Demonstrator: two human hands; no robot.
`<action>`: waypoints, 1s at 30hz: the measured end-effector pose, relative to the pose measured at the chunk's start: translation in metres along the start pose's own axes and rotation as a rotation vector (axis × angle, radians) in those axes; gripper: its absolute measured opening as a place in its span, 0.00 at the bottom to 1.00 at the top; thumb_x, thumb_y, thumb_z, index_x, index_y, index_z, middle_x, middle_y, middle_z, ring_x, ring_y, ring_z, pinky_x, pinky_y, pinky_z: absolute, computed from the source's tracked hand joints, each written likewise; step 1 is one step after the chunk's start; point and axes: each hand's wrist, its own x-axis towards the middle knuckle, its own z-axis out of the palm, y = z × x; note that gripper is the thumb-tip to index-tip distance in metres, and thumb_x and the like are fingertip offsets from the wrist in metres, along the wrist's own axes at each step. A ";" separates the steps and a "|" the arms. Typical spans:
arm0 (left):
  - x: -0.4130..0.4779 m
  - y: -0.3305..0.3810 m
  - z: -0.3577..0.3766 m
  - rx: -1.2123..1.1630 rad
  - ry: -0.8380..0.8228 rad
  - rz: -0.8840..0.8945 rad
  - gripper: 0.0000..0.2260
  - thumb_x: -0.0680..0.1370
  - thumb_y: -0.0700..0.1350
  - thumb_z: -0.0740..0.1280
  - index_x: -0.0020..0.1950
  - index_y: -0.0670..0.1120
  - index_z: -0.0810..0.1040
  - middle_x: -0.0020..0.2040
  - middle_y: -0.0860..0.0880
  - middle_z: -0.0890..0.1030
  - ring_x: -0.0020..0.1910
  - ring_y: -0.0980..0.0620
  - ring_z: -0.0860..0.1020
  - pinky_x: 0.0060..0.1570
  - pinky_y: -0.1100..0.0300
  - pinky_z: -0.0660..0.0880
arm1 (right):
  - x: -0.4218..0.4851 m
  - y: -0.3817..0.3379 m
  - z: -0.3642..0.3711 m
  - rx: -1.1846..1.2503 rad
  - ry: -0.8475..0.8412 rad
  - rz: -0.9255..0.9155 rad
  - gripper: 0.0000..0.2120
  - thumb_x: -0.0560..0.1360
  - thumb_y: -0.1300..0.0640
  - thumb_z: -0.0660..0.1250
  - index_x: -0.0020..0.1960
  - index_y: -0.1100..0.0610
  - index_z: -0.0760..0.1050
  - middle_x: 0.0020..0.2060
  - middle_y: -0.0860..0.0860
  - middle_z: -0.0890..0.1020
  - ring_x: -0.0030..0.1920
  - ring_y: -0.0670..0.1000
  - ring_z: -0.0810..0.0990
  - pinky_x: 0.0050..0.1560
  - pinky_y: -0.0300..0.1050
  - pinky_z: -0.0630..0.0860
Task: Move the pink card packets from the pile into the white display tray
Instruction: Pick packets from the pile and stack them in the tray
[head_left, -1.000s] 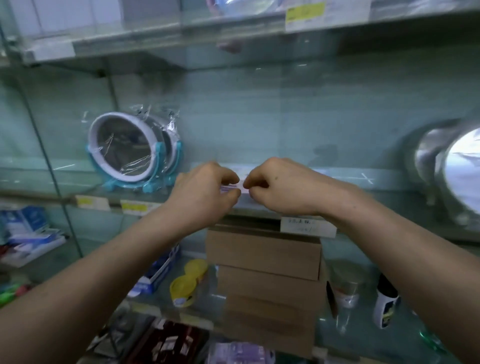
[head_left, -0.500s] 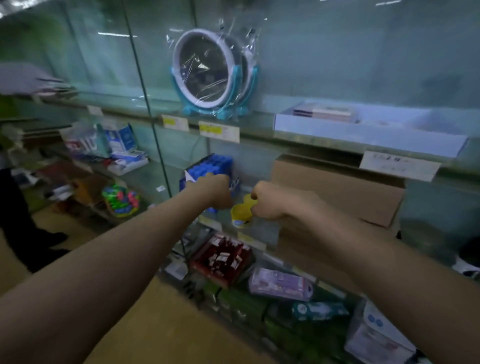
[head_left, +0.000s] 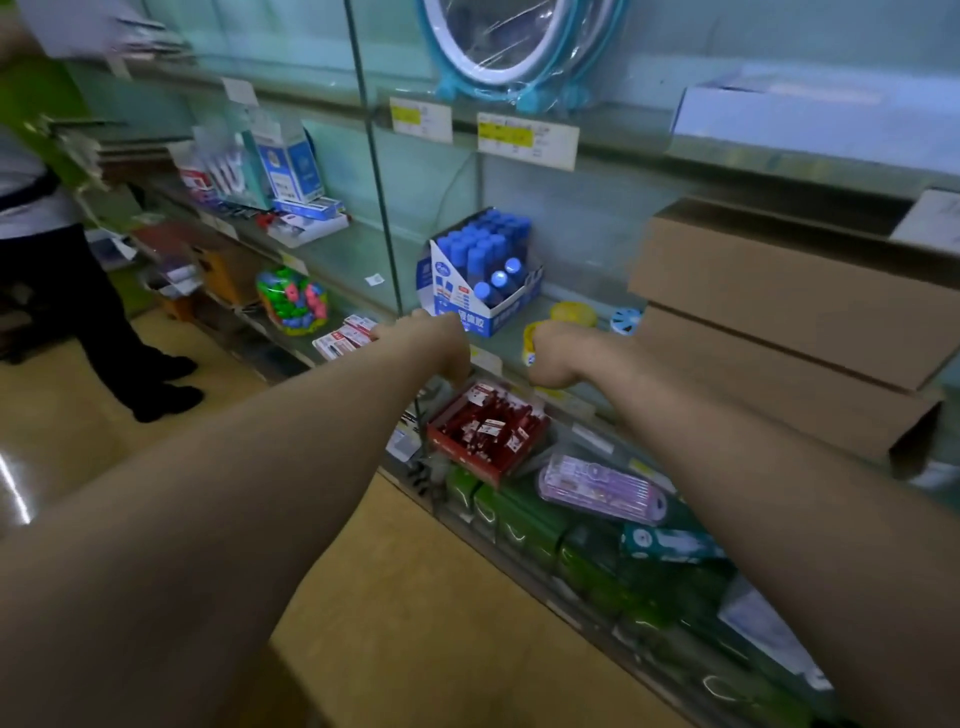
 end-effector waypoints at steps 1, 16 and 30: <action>0.002 -0.005 0.002 -0.005 -0.002 0.001 0.43 0.65 0.52 0.73 0.75 0.48 0.56 0.70 0.41 0.67 0.68 0.38 0.66 0.65 0.38 0.66 | 0.001 -0.006 -0.001 0.009 0.005 0.003 0.05 0.75 0.59 0.60 0.50 0.57 0.71 0.50 0.56 0.76 0.49 0.57 0.74 0.52 0.45 0.74; 0.025 -0.131 -0.018 0.016 0.052 0.007 0.39 0.70 0.49 0.72 0.76 0.49 0.54 0.72 0.39 0.63 0.70 0.36 0.64 0.67 0.37 0.62 | 0.040 -0.147 -0.032 0.003 0.063 0.000 0.10 0.76 0.62 0.60 0.54 0.63 0.74 0.53 0.59 0.77 0.46 0.57 0.73 0.41 0.42 0.69; 0.043 -0.259 -0.105 0.074 0.224 0.069 0.35 0.73 0.49 0.69 0.75 0.50 0.55 0.73 0.40 0.61 0.69 0.35 0.64 0.66 0.35 0.58 | 0.087 -0.278 -0.105 0.037 0.249 0.104 0.08 0.75 0.61 0.61 0.38 0.60 0.65 0.43 0.56 0.74 0.43 0.57 0.73 0.38 0.43 0.68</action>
